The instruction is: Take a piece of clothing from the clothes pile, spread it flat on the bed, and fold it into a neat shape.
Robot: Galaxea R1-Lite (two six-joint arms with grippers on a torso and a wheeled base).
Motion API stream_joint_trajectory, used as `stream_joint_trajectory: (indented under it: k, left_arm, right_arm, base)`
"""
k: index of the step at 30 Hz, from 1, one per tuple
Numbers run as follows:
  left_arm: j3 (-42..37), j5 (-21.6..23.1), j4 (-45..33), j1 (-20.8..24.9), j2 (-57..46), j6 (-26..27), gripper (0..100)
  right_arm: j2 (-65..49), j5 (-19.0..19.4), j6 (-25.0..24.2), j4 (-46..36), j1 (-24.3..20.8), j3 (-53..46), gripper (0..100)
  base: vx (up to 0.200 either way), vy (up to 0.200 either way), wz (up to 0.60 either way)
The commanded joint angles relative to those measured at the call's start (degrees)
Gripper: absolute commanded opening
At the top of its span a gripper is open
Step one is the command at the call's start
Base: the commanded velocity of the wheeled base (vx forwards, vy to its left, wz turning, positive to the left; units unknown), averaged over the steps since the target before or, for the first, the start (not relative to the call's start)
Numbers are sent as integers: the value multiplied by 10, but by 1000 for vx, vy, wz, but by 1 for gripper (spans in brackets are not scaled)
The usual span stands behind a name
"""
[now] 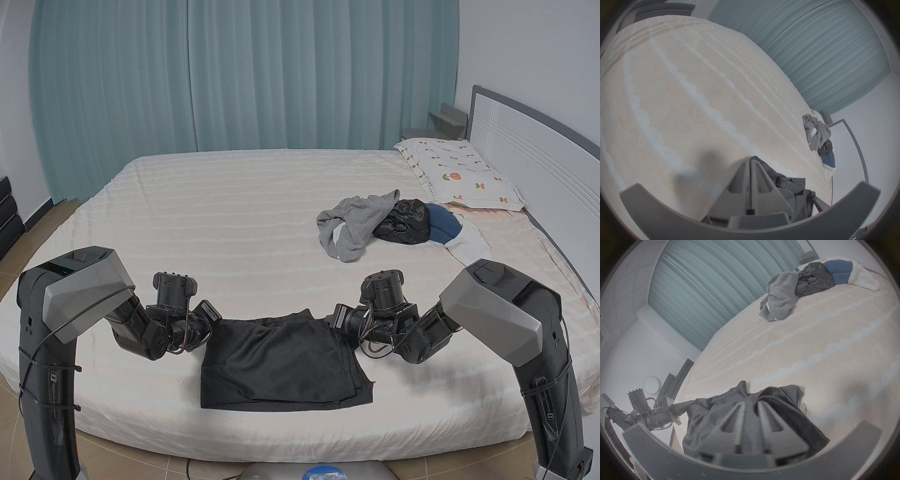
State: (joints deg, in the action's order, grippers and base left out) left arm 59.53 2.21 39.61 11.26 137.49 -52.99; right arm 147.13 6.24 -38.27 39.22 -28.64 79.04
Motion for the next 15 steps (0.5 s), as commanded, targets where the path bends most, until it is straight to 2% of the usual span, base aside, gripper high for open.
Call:
stream_joint_trajectory:
  k: [1,5,15]
  left_arm:
    - [0,0,0,0,0,0,0]
    - [0,0,0,0,0,1,0]
    - [0,0,0,0,0,2,0]
  right_arm:
    - [-3,-2,-1,0,4,-2,0]
    - [-5,-15,0,0,11,-4,0]
    - [-23,-16,1,-2,39,-24,0]
  base:
    - [0,0,0]
    - [0,0,0]
    - [0,0,0]
